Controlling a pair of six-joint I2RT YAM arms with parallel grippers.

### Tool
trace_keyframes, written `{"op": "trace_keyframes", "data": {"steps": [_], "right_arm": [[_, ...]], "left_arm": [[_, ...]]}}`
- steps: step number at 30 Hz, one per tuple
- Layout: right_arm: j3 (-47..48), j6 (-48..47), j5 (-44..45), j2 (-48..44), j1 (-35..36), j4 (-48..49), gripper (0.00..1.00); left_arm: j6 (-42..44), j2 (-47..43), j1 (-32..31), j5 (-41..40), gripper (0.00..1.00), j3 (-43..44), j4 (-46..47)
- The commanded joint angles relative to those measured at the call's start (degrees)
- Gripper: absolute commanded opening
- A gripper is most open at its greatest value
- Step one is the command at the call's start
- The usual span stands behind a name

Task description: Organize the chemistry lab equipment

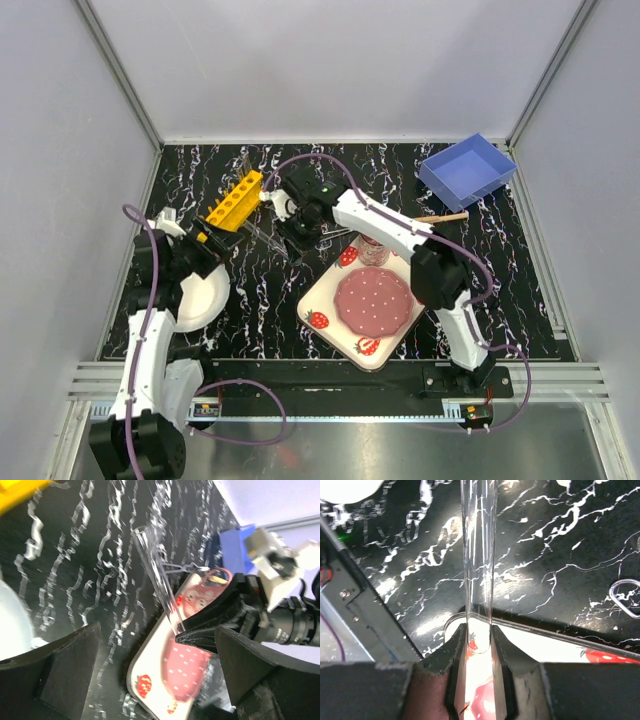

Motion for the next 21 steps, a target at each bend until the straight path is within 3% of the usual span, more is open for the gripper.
{"op": "trace_keyframes", "data": {"steps": [1, 5, 12, 17, 21], "right_arm": [[-4.6, -2.5, -5.4, -7.3, 0.6, 3.0, 0.19], [-9.0, -3.7, -7.4, -12.4, 0.5, 4.9, 0.19], [-13.3, -6.2, -11.4, -16.6, 0.7, 5.7, 0.19], [-14.6, -8.3, -11.7, -18.7, 1.0, 5.7, 0.18], [-15.9, -9.8, -12.1, -19.8, 1.4, 5.7, 0.18]], "left_arm": [[-20.8, 4.3, 1.0, 14.7, 0.99, -5.0, 20.4], [-28.4, 7.7, 1.3, 17.8, 0.99, -6.6, 26.0], [-32.9, 14.3, 1.3, 23.9, 0.99, -6.1, 30.6], [-24.6, 15.5, 1.2, 25.0, 0.98, -2.7, 22.3], [-22.8, 17.3, 1.3, 27.5, 0.87, -2.8, 21.5]]}}
